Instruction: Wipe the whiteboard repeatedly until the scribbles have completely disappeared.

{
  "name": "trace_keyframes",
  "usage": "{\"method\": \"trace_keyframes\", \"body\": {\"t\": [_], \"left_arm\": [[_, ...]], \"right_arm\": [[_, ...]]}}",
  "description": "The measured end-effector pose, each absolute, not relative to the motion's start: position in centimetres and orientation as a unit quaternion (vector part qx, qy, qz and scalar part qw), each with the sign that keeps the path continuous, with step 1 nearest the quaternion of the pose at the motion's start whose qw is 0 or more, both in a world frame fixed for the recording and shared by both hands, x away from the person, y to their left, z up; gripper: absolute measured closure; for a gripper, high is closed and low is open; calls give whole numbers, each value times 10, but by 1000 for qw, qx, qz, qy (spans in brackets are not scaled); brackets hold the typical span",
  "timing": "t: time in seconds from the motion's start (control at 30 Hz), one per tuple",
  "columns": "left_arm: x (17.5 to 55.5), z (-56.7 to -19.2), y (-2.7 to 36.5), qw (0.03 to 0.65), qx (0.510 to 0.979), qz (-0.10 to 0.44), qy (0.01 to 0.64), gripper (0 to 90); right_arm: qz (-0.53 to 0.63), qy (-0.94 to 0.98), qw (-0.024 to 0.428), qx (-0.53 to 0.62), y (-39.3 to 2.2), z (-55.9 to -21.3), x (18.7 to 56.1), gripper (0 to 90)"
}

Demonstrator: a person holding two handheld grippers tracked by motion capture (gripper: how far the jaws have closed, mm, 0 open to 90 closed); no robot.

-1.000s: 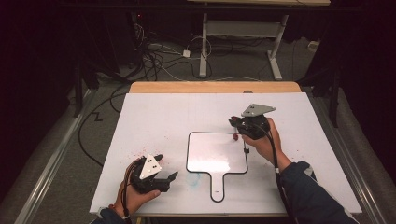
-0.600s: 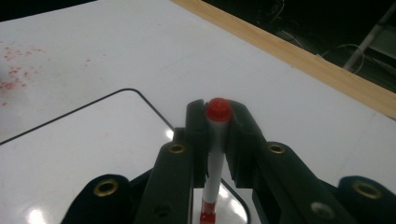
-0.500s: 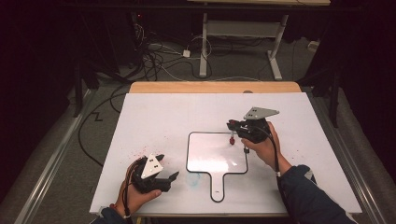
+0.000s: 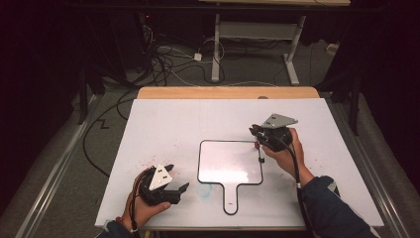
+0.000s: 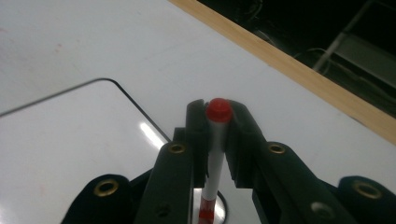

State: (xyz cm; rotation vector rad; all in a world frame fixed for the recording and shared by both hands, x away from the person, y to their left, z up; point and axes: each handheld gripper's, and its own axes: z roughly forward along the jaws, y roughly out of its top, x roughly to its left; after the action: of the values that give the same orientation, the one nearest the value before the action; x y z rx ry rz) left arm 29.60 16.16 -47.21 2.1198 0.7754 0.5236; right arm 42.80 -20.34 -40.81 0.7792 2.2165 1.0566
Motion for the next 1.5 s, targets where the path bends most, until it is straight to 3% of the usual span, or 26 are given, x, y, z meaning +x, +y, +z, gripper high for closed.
{"method": "trace_keyframes", "body": {"t": [0.2, 0.5, 0.6, 0.87, 1.03, 1.3, 1.5], "left_arm": [[296, -472, 159, 397, 841, 207, 304, 207], [296, -473, 159, 397, 842, 203, 303, 206], [296, -473, 159, 397, 842, 203, 302, 205], [296, -473, 159, 397, 842, 204, 302, 204], [296, -473, 159, 397, 842, 204, 302, 204], [295, -472, 159, 399, 842, 205, 301, 205], [295, -472, 160, 399, 842, 205, 300, 205]], "right_arm": [[418, 820, 253, 297, -215, -409, 425, 816], [469, 826, 152, 273, -208, -411, 404, 816], [463, 834, 154, 257, -204, -410, 397, 816], [435, 823, 232, 283, -225, -409, 410, 816], [446, 822, 223, 274, -225, -411, 410, 816], [483, 824, 165, 248, -198, -416, 389, 816], [481, 826, 175, 234, -181, -417, 385, 816]]}}
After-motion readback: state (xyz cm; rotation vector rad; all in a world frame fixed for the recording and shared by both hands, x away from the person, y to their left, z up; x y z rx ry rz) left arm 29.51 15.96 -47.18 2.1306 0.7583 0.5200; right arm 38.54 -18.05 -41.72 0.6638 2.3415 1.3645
